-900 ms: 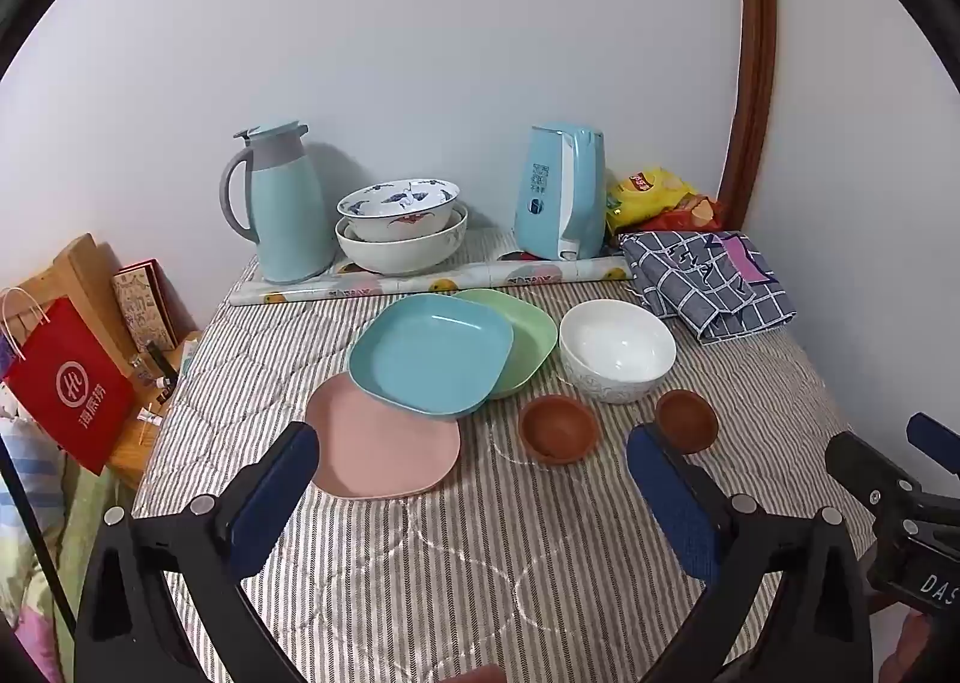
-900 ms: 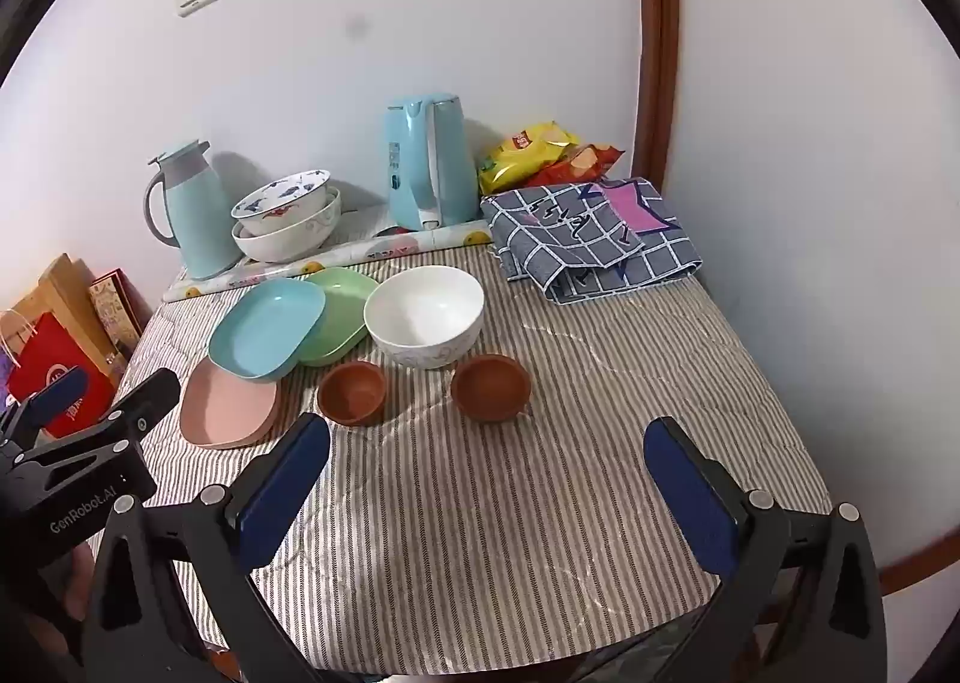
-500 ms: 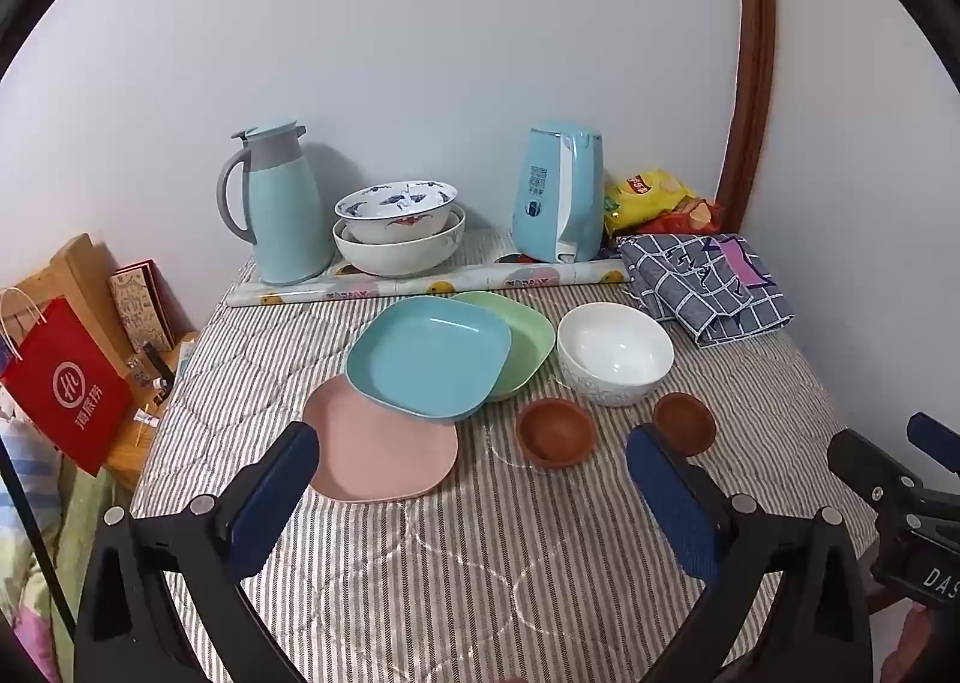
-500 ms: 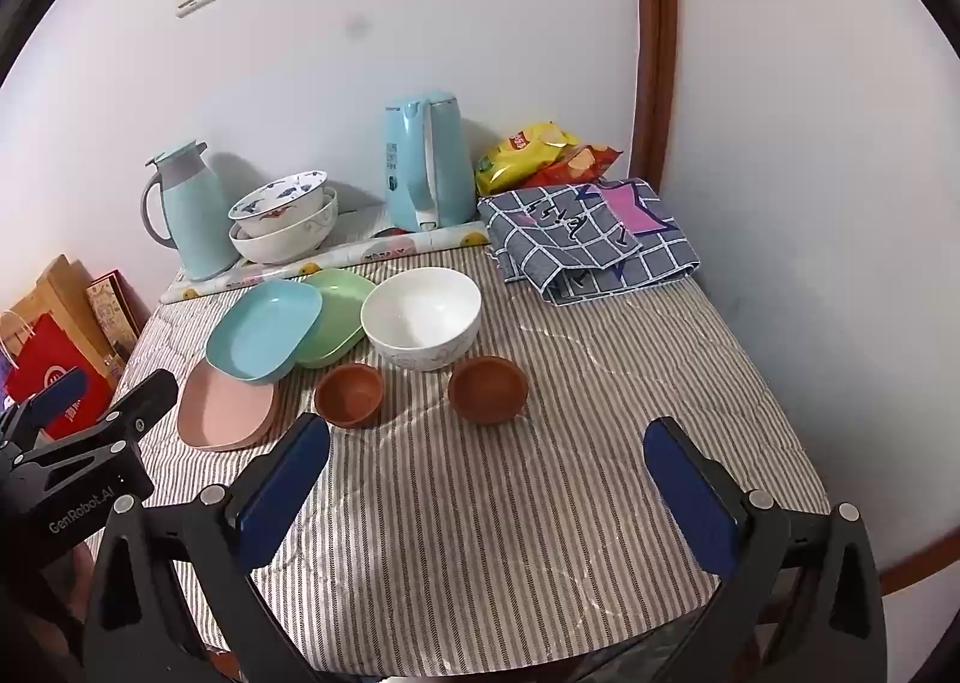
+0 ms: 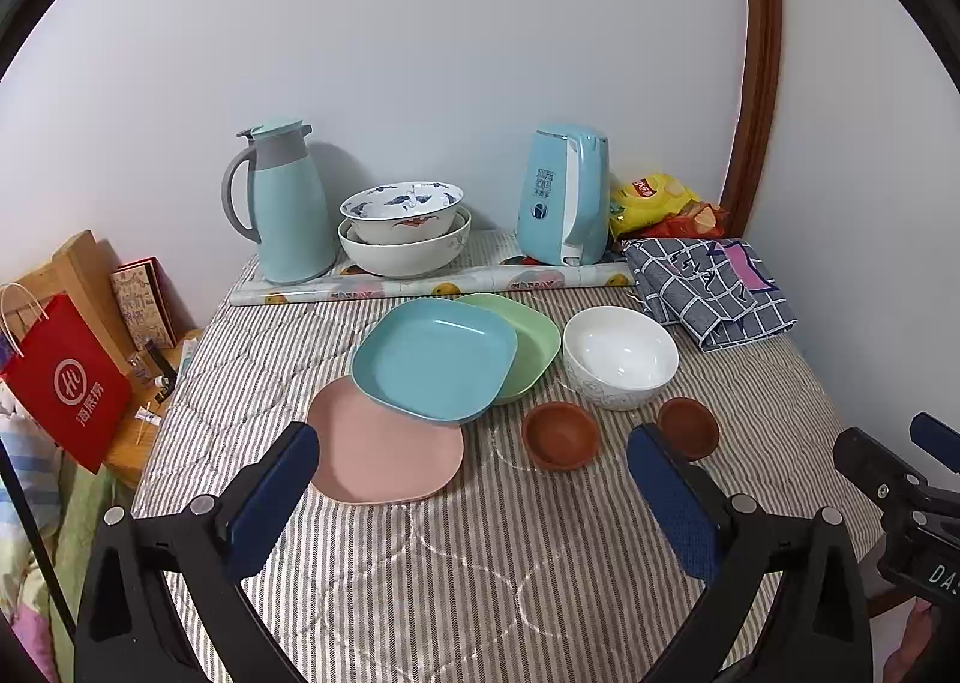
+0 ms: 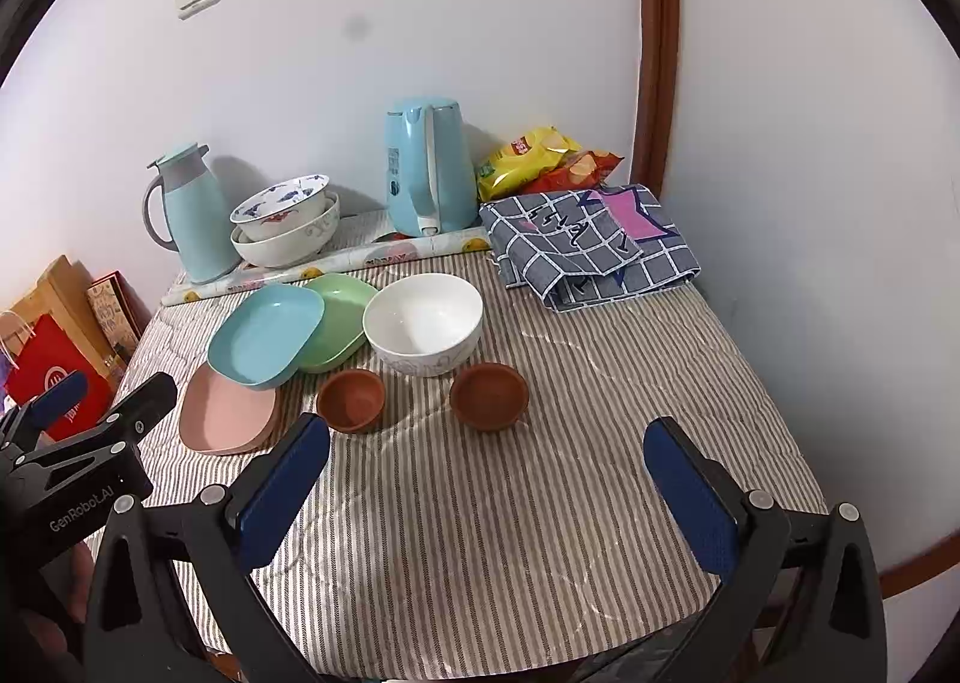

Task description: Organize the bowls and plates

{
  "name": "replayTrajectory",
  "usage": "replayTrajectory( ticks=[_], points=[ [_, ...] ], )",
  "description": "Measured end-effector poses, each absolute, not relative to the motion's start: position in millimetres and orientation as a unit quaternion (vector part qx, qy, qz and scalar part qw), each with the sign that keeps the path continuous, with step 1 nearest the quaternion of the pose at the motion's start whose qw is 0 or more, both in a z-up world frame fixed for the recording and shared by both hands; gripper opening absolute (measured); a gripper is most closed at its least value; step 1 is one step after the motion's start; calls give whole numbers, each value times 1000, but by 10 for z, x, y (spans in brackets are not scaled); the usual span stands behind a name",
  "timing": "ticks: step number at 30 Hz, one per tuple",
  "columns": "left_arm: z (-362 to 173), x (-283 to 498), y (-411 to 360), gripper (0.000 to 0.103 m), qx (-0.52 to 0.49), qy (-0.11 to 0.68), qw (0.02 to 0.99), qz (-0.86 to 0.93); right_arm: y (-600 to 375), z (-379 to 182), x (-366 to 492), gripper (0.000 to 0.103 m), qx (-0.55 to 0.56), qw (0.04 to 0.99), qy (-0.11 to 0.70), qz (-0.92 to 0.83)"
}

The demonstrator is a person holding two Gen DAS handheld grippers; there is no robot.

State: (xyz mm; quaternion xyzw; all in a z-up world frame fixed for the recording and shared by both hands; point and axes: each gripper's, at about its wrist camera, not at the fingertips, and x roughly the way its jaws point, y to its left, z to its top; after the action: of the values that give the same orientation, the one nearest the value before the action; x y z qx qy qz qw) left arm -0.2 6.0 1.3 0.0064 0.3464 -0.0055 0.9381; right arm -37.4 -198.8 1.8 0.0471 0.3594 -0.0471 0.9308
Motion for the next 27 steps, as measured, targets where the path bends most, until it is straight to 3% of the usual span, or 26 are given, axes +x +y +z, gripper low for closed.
replayTrajectory(
  ticks=[27],
  points=[
    [62, 68, 91, 103, 0, 342, 940, -2, -1936, 67, -309, 103, 40, 932, 357, -38]
  ],
)
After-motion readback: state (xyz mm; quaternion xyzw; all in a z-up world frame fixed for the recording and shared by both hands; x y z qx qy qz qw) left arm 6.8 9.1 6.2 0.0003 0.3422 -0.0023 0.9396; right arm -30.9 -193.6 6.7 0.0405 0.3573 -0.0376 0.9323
